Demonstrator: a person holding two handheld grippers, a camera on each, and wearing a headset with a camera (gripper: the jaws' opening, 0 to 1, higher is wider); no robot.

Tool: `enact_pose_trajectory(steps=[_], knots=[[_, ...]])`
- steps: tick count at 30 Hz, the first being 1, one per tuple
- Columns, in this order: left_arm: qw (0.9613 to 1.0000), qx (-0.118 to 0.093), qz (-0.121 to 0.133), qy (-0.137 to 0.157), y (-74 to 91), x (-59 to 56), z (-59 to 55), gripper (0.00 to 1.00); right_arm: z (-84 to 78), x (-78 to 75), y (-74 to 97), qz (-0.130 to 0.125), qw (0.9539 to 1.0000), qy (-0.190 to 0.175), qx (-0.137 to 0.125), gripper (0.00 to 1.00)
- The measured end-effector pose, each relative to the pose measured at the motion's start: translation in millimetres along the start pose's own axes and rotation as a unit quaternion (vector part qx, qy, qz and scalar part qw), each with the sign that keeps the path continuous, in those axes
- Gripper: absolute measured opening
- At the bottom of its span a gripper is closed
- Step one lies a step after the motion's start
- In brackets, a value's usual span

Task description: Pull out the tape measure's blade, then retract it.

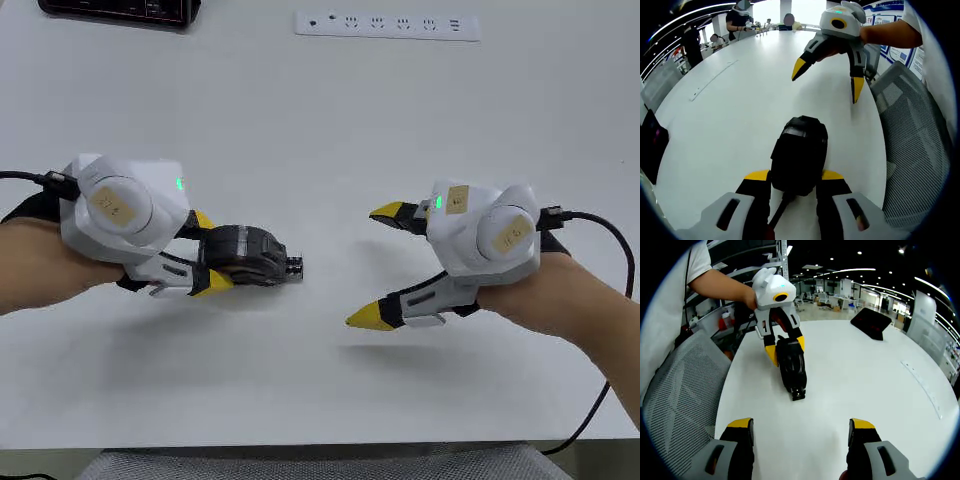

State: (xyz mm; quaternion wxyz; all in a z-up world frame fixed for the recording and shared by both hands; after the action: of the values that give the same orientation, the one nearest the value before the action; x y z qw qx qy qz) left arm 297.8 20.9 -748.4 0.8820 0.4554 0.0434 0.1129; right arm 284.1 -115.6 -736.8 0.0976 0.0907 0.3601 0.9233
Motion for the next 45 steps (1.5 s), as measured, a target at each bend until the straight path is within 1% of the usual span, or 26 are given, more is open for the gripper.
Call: enact_pose_trajectory(steps=[4,13,16,21,23,27,30,34,37,39,40,45], knots=[[1.0,0.008,-0.002,-0.003,-1.4,0.0,-1.4,0.29,-0.2,0.4,-0.7,0.0,1.0,0.0,0.0,0.76],[0.9998,0.01,-0.003,-0.017,-1.3,0.0,-2.1,0.29,-1.8,1.9,-2.2,0.001,1.0,0.002,0.002,0.72],[0.9997,0.013,-0.004,-0.02,-1.6,0.2,-2.4,0.29,-2.3,1.4,-3.7,0.001,1.0,0.006,0.002,0.7],[0.9997,0.015,0.0,-0.021,-1.7,0.4,-2.5,0.28,-1.6,0.2,-8.5,-0.001,0.9999,0.009,-0.006,0.65],[0.9995,0.018,0.003,-0.026,-1.9,0.3,-2.5,0.28,-1.2,1.4,-11.7,0.006,0.9999,0.008,-0.009,0.62],[0.9992,0.026,0.004,-0.031,-2.4,0.8,-2.9,0.28,-0.1,-0.1,-19.3,0.01,0.9998,0.01,-0.011,0.57],[0.9991,0.028,0.004,-0.032,-2.6,1.0,-3.5,0.28,4.7,-2.1,-23.1,0.014,0.9996,0.002,-0.026,0.52],[0.9989,0.031,0.005,-0.035,-3.0,0.5,-3.4,0.28,5.2,-2.4,-29.9,0.019,0.9994,0.002,-0.027,0.49],[0.9988,0.03,0.004,-0.039,-2.8,0.6,-3.5,0.27,8.0,0.3,-35.7,0.03,0.999,0.004,-0.032,0.45],[0.9987,0.031,0.003,-0.04,-2.9,0.6,-3.6,0.27,5.7,-0.4,-40.1,0.033,0.999,0.01,-0.028,0.44],[0.9987,0.032,0.002,-0.041,-2.9,0.7,-3.7,0.27,4.9,1.0,-42.2,0.039,0.9988,0.015,-0.025,0.42],[0.9986,0.032,0.002,-0.042,-3.1,0.9,-3.9,0.27,7.2,-0.1,-48.9,0.046,0.9983,0.022,-0.029,0.38]])
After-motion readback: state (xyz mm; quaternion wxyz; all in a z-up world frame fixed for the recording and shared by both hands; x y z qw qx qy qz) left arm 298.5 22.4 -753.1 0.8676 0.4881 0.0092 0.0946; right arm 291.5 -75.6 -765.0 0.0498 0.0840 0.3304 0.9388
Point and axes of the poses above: the centre of the closed fingertips' face, and the gripper's own axes: y roughly backward along the fingers, x roughly to its left, z roughly out of its top, the point moved 1 cm from there along y, roughly backward along the fingers, and after that the axes turned 4 degrees about -y, right-handed, at the moved point
